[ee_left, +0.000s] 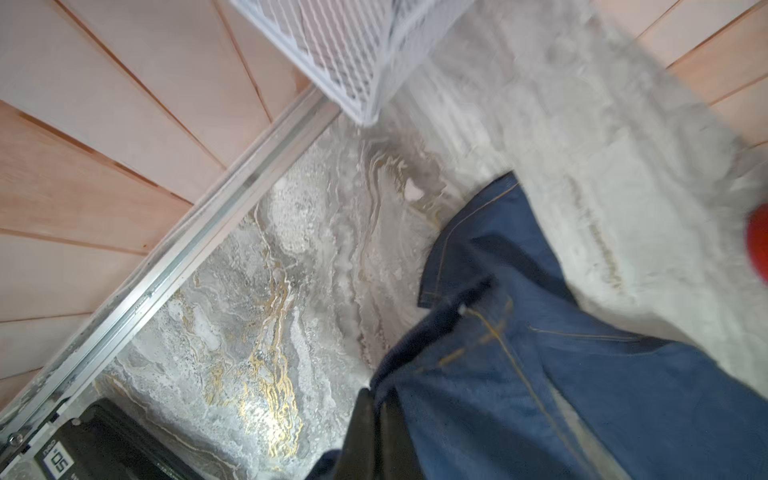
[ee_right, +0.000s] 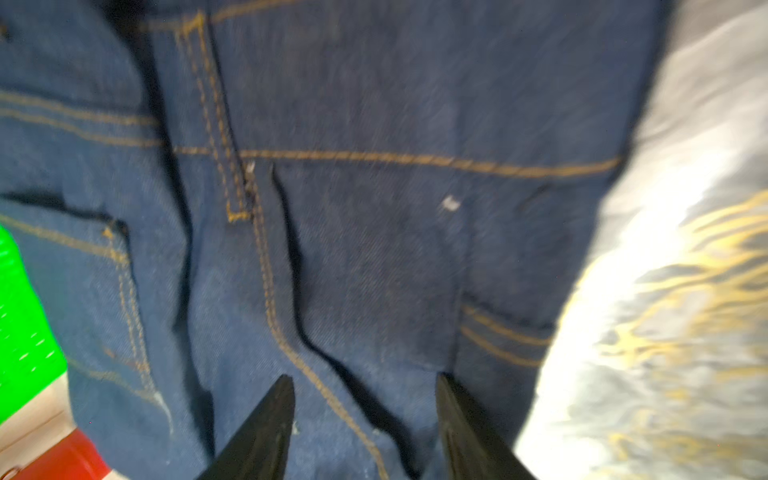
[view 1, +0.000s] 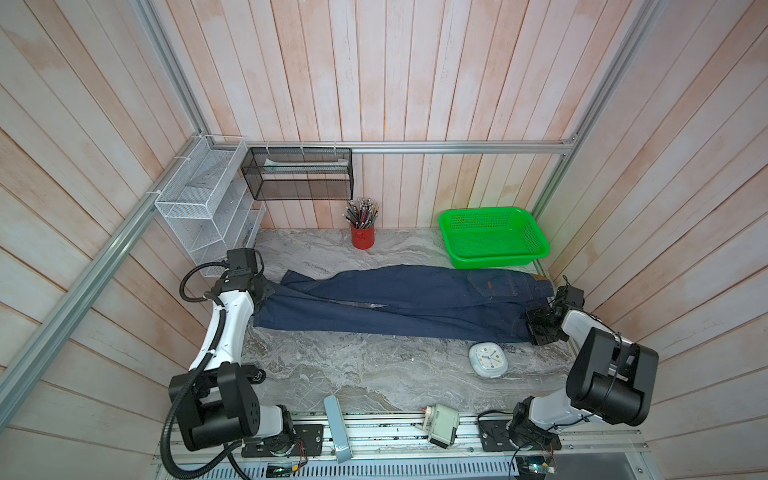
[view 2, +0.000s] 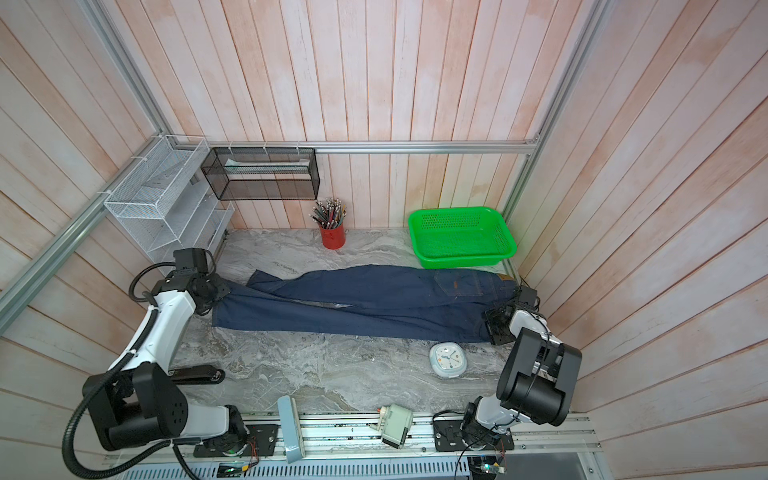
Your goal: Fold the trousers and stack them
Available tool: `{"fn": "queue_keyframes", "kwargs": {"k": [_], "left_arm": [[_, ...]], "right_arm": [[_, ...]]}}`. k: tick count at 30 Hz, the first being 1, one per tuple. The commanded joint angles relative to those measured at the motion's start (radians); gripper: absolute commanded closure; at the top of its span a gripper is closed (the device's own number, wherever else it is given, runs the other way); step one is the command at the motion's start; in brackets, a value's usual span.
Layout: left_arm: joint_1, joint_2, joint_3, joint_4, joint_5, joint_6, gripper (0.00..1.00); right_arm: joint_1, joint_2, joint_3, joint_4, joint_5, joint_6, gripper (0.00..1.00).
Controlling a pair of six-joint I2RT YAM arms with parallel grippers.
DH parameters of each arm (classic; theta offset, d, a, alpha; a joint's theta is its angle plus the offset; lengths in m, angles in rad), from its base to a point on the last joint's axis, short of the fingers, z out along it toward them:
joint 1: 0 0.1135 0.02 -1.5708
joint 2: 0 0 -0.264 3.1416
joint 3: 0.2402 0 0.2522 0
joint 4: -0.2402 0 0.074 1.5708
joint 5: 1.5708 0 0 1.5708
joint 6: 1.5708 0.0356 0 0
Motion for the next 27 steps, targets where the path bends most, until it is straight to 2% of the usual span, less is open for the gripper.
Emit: {"fn": "queue_keyframes", "kwargs": {"k": [1,7,12,16,18,21,23,27], "left_arm": [[0.007,0.060,-0.046,-0.023,0.009,0.023,1.00],[0.007,0.104,-0.140,-0.003,-0.024,0.037,1.00],[0.007,0.123,-0.129,-0.004,-0.032,0.042,1.00],[-0.036,0.054,-0.104,0.010,0.046,0.064,0.77],[-0.072,0.012,-0.084,-0.011,0.048,0.061,0.59],[-0.090,-0.059,-0.063,-0.067,0.050,0.028,0.42],[-0.095,-0.115,-0.088,-0.084,0.082,-0.001,0.37],[-0.094,-0.171,-0.193,-0.055,0.181,-0.063,0.39]], "right_arm": [[-0.004,0.014,0.009,-0.069,0.070,-0.028,0.42],[-0.005,0.006,-0.010,-0.071,0.103,-0.038,0.42],[-0.004,0.007,-0.019,-0.066,0.094,-0.034,0.42],[0.044,-0.007,0.018,-0.093,0.066,-0.074,0.40],[0.082,-0.016,0.048,-0.128,0.068,-0.093,0.39],[0.100,-0.057,0.052,-0.157,0.062,-0.078,0.39],[0.102,-0.093,0.038,-0.166,0.065,-0.064,0.38],[0.102,-0.131,0.002,-0.162,0.057,-0.051,0.39]]}}
